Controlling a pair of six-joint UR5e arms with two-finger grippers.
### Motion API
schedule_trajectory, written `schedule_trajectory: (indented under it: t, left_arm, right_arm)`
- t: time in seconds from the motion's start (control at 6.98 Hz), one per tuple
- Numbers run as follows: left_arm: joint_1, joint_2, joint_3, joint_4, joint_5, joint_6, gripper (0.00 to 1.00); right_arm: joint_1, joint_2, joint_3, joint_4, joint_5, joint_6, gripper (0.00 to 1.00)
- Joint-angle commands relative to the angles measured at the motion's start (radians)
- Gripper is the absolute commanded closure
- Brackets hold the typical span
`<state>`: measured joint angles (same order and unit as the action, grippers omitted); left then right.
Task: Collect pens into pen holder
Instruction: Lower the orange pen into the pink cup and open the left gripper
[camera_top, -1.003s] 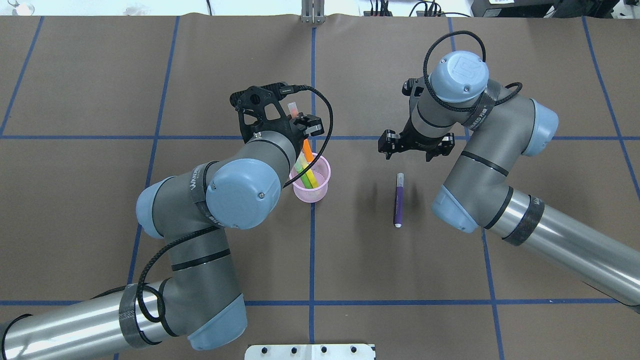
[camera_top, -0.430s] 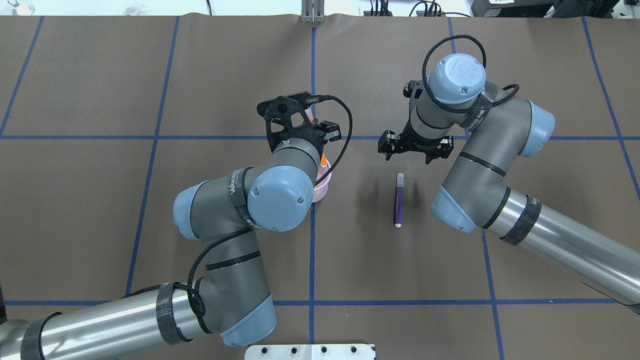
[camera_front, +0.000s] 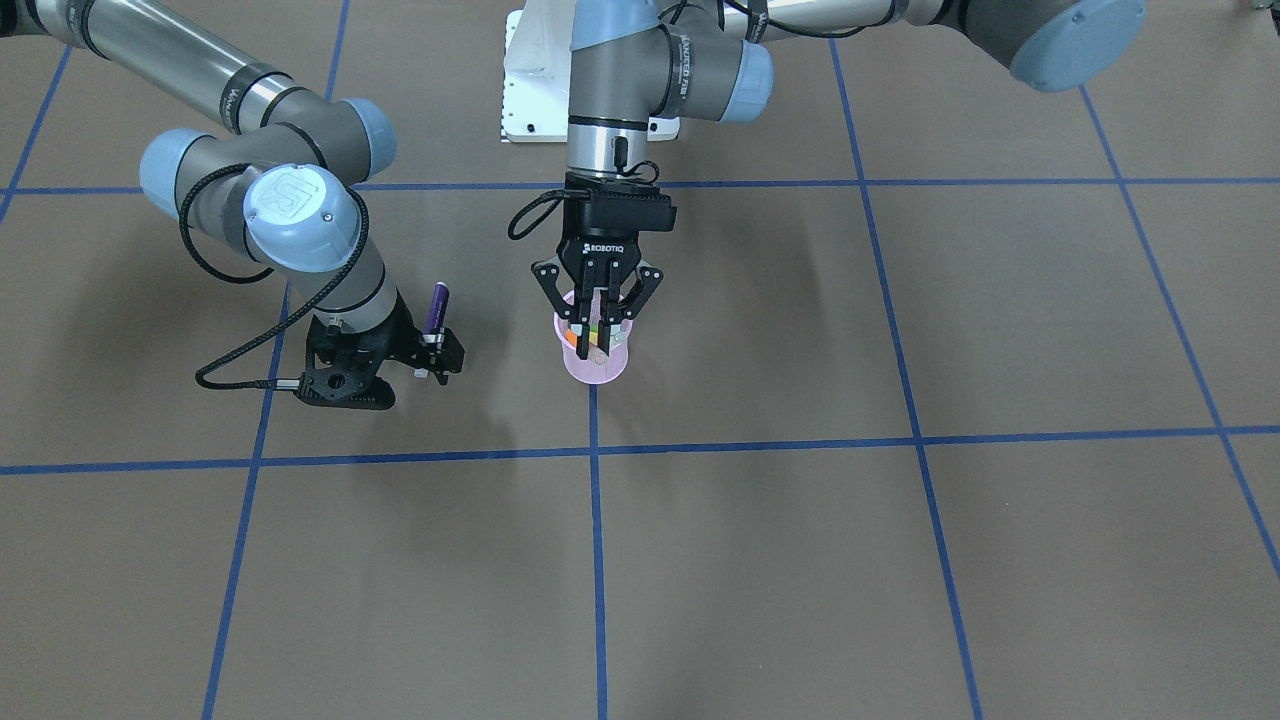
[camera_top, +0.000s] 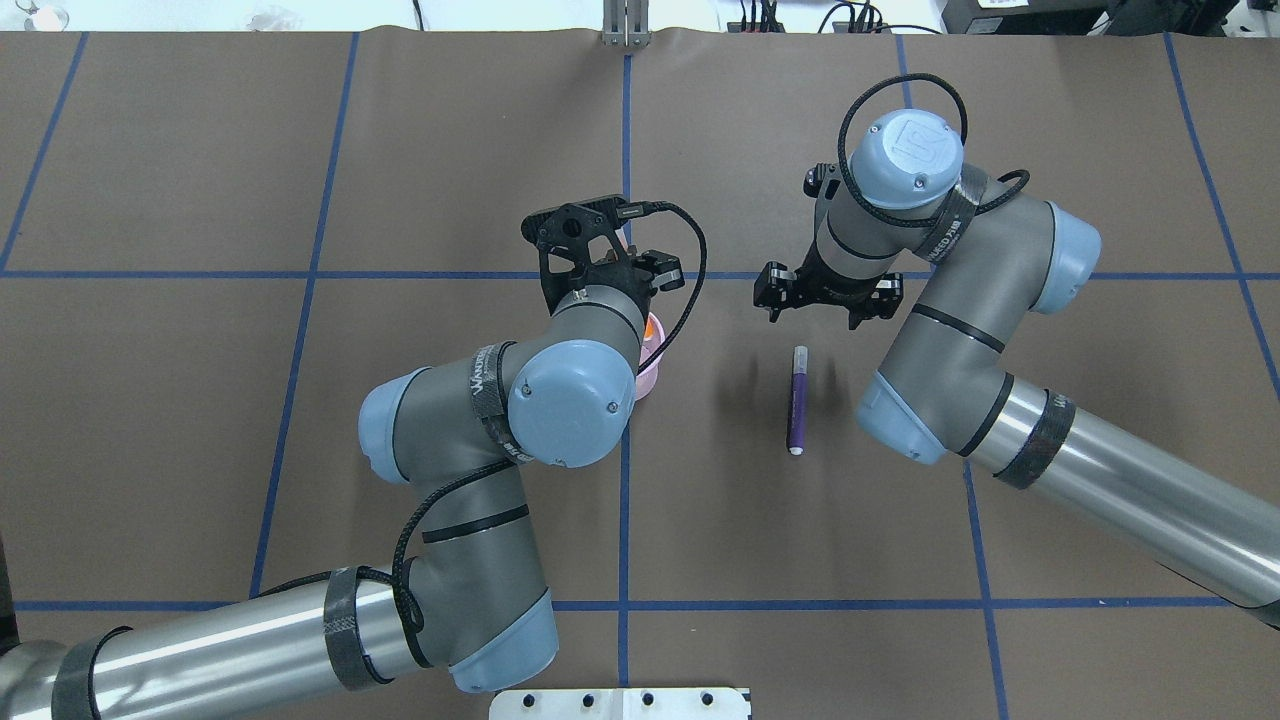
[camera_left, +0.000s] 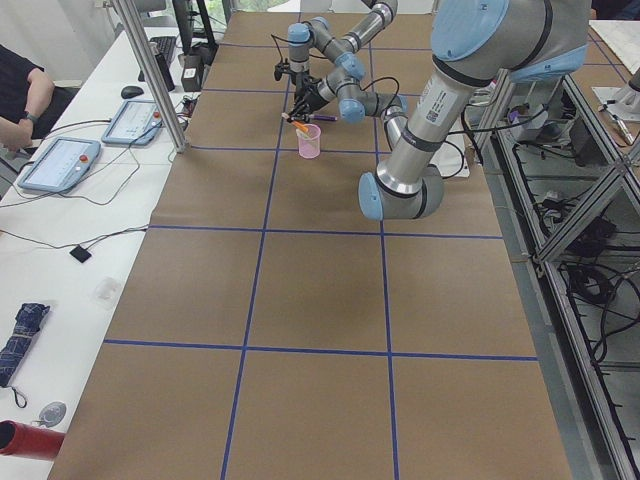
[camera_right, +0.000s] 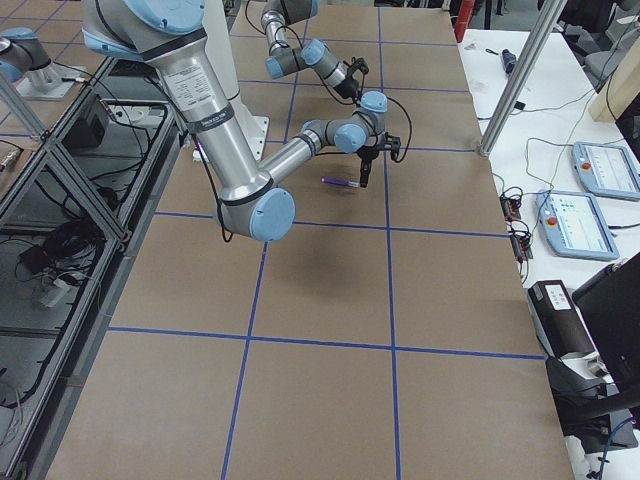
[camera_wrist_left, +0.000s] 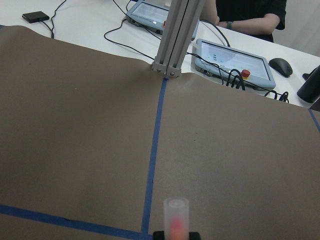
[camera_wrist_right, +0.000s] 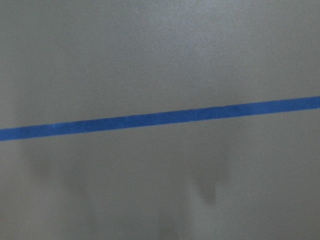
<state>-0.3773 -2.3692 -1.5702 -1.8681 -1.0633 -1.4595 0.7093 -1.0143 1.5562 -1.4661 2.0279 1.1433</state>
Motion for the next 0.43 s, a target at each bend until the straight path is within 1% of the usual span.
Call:
schedule_trajectory:
  t: [0.0,0.14,0.29]
  left_arm:
    - [0.003,0.007,-0.004,0.0,0.0,0.001,1.0]
    - [0.004,0.007,-0.01,-0.006,-0.001,0.001,1.0]
    - [0.004,0.008,-0.014,-0.008,-0.003,0.002,0.37]
  right_arm:
    - [-0.007,0.005,0.001,0.003,-0.002,0.022,0.0]
    - [-0.013,0.005,0.002,0.003,-0.002,0.033,0.0]
    - [-0.022,0.005,0.002,0.003,-0.003,0.041,0.0]
